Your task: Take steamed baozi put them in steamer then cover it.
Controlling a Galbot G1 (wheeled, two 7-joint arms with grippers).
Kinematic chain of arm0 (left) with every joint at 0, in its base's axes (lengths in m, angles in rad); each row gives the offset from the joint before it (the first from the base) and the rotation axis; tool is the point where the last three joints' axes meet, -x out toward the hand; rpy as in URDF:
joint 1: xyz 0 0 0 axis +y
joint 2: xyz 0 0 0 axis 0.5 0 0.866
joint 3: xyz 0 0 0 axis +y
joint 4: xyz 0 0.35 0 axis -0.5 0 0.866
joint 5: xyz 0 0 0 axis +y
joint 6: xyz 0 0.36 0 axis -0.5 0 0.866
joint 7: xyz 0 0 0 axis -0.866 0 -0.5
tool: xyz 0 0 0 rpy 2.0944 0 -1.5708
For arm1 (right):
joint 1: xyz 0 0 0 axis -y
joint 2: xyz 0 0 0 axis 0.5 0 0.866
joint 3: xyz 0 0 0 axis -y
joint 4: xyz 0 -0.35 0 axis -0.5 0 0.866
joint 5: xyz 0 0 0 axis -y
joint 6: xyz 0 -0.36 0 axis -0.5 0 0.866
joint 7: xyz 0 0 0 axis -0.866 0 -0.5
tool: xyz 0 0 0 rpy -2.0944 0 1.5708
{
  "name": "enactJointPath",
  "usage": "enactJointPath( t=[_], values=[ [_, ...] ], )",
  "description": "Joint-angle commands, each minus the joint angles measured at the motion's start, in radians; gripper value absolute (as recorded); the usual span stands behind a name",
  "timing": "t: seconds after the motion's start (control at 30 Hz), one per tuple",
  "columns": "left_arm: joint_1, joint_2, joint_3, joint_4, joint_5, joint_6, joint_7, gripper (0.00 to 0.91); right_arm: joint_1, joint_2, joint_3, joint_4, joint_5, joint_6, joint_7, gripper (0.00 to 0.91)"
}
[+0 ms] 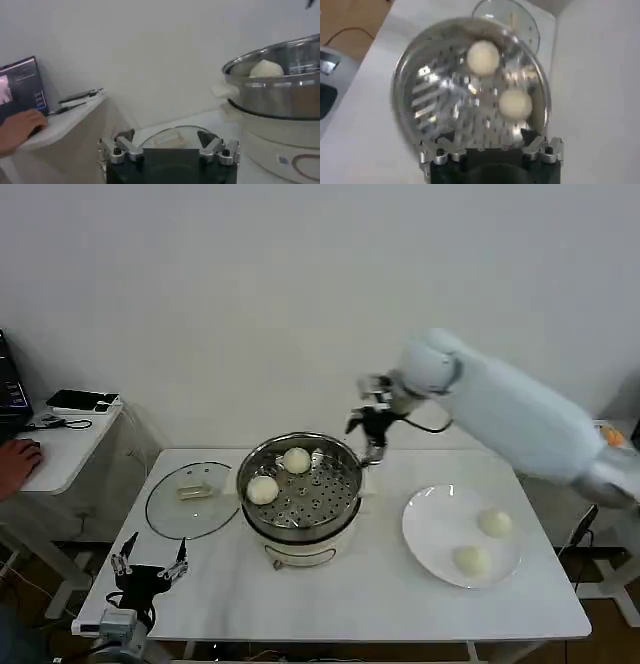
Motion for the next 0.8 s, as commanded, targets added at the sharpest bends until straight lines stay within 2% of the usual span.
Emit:
enactJointPath(
  t=[0.03,0.2,0.27,0.4,0.8],
  values=[
    [-0.003,-0.001,0.003,0.005,-0.003,-0.001,-0.001,0.907,-0.079,-0.359,0.078,0.139,-0.063,0.041,-0.055,0.907],
    [-0.008,-0.004,0.01,0.008,-0.001,0.002,0.002,0.907,-0.183,-0.414,0.098,0.131,-0.152,0.08,-0.066,0.907],
    [-0.005,-0.004,0.01,0.007,0.0,0.003,0.002,0.907,-0.279,-0.418,0.139,0.125,-0.192,0.091,-0.062,0.907],
    [0.007,-0.001,0.007,-0.001,-0.001,0.004,0.002,0.907,-0.368,-0.397,0.162,0.111,-0.228,0.088,-0.049,0.907],
    [0.031,0.007,0.009,0.01,0.001,0.002,-0.001,0.907,-0.428,-0.306,0.13,0.047,-0.337,0.088,-0.056,0.907]
  ],
)
